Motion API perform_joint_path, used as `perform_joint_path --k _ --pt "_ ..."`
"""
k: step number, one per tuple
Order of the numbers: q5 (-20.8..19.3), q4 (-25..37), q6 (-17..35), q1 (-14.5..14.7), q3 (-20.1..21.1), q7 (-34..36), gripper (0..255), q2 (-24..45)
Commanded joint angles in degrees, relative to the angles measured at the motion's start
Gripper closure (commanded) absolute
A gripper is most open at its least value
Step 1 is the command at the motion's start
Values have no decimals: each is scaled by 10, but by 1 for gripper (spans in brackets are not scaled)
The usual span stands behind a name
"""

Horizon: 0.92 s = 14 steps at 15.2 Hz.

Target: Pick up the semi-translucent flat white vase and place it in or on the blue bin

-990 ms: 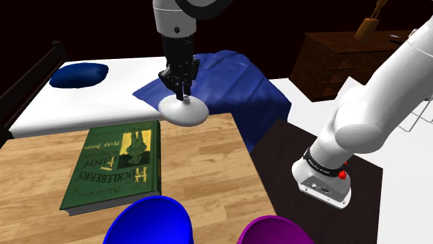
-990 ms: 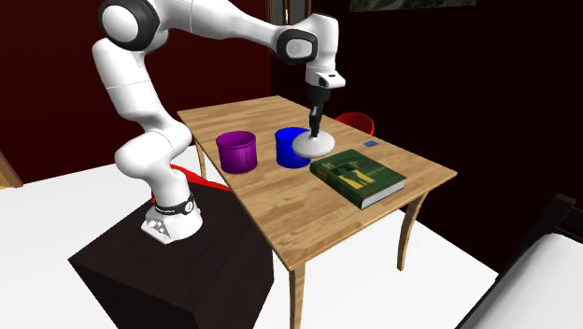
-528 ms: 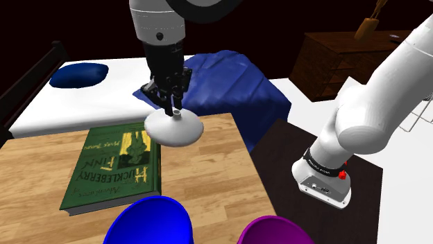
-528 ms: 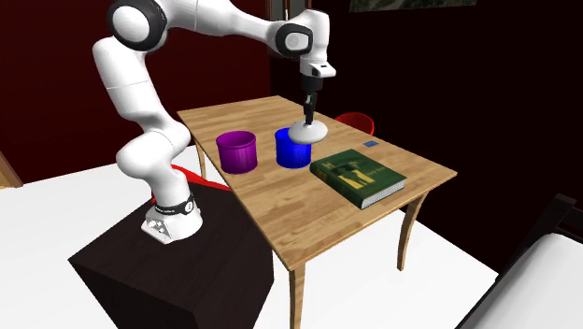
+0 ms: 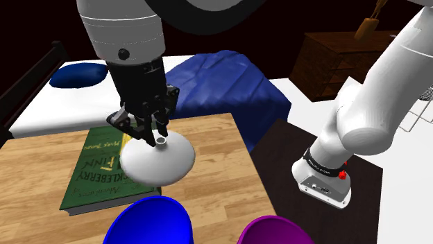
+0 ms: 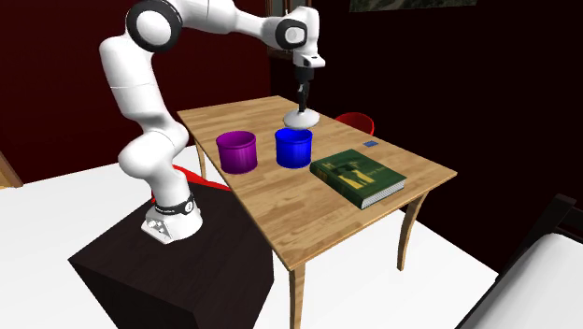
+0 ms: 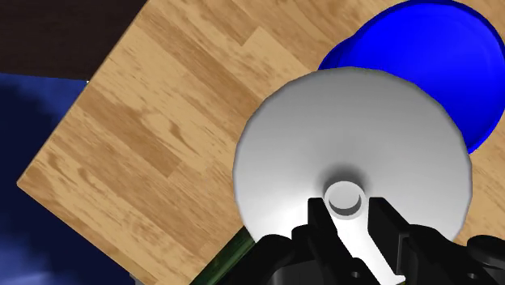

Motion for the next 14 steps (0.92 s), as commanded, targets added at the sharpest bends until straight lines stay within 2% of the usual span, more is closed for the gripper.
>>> perform_joint_path --k 1,6,10,14 --pt "-10 19 -5 13 16 33 255 16" --pt "-55 94 -25 56 55 125 255 83" --pt "-104 168 -50 108 75 198 255 150" --pt "-103 136 -19 106 73 197 255 148"
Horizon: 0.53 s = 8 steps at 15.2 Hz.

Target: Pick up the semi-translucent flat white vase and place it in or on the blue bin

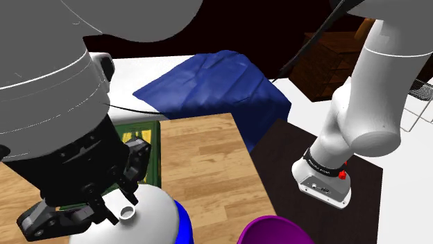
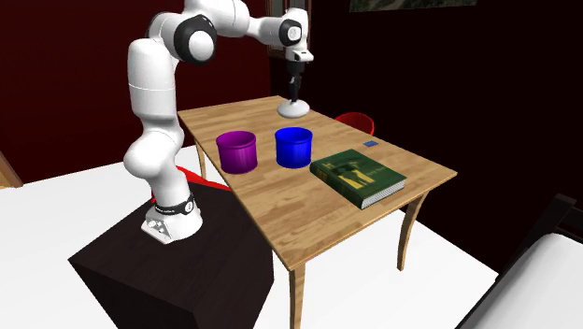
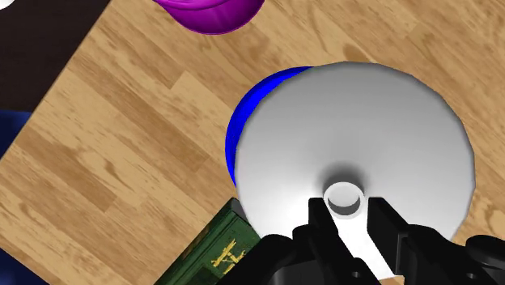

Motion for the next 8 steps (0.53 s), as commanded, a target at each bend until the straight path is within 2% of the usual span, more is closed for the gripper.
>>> perform_joint_path --k 1,7,8 --pt "-1 -15 16 -1 -1 1 255 1" --pt "-5 -57 60 -2 -3 2 255 5" --pt "-6 -47 52 0 -2 3 255 7"
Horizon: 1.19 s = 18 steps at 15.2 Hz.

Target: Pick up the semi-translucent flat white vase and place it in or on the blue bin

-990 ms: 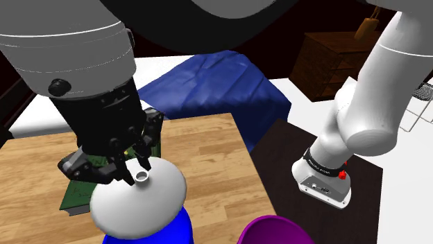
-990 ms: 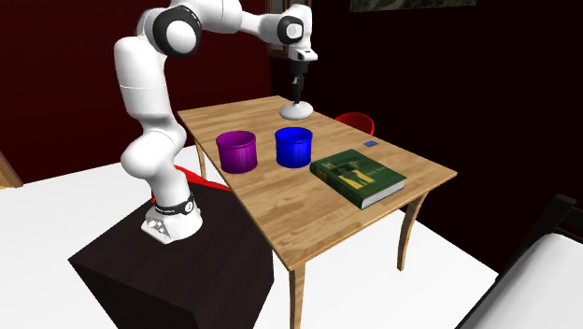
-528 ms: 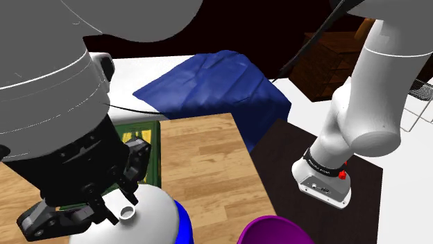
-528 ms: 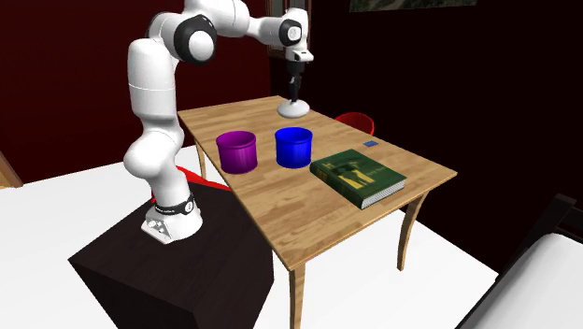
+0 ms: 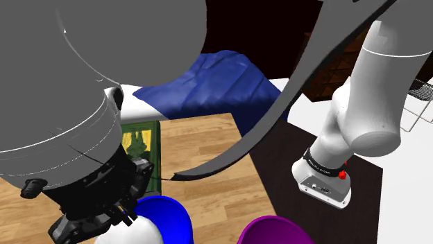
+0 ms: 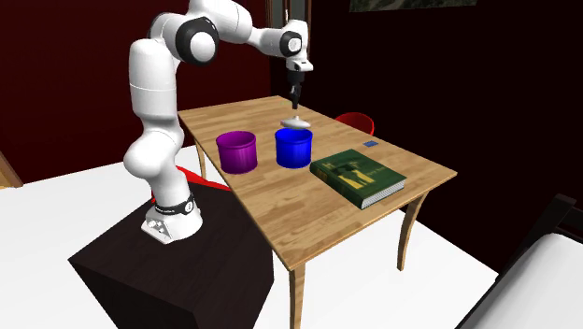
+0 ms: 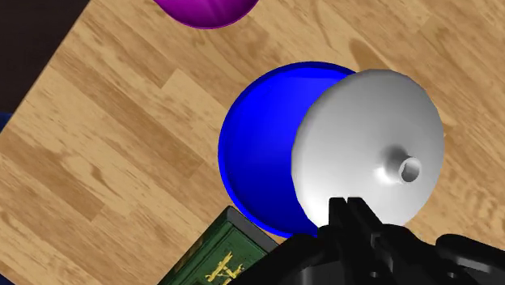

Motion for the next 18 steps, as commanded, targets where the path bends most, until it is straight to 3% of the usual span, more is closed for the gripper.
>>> perform_joint_path --k 1,4,5,12,18 --pt "0 0 0 0 0 0 0 0" --pt "-51 -108 133 27 8 115 0 -57" --pt "-63 -119 149 32 8 135 0 -61" --pt "-100 -141 194 40 0 159 0 -24" --pt "-100 -141 194 40 0 159 0 -24"
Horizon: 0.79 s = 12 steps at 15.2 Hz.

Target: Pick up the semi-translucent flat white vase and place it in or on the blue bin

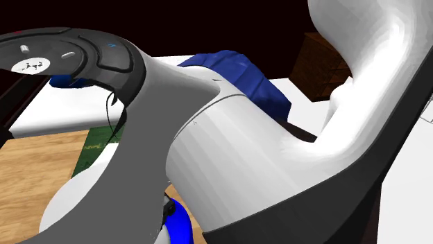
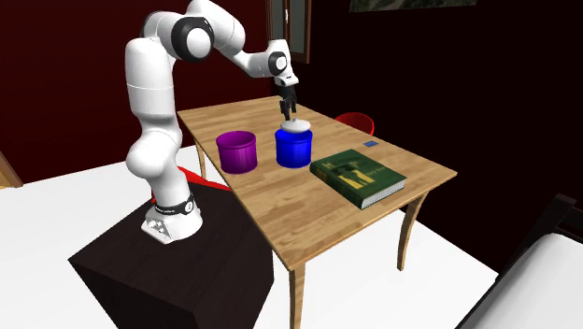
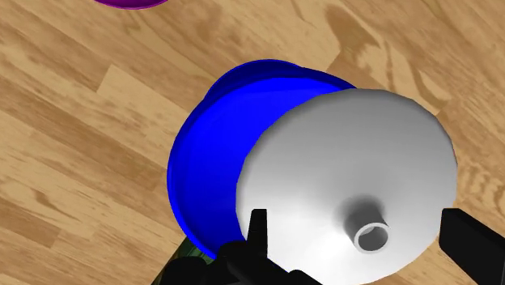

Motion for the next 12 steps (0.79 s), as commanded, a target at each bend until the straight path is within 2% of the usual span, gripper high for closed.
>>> perform_joint_path --k 1,2,3,12 --pt "0 0 0 0 0 0 0 0" --pt "0 0 0 0 0 0 0 0" --pt "0 0 0 0 0 0 255 0" --pt "0 6 0 2 2 0 255 -1"
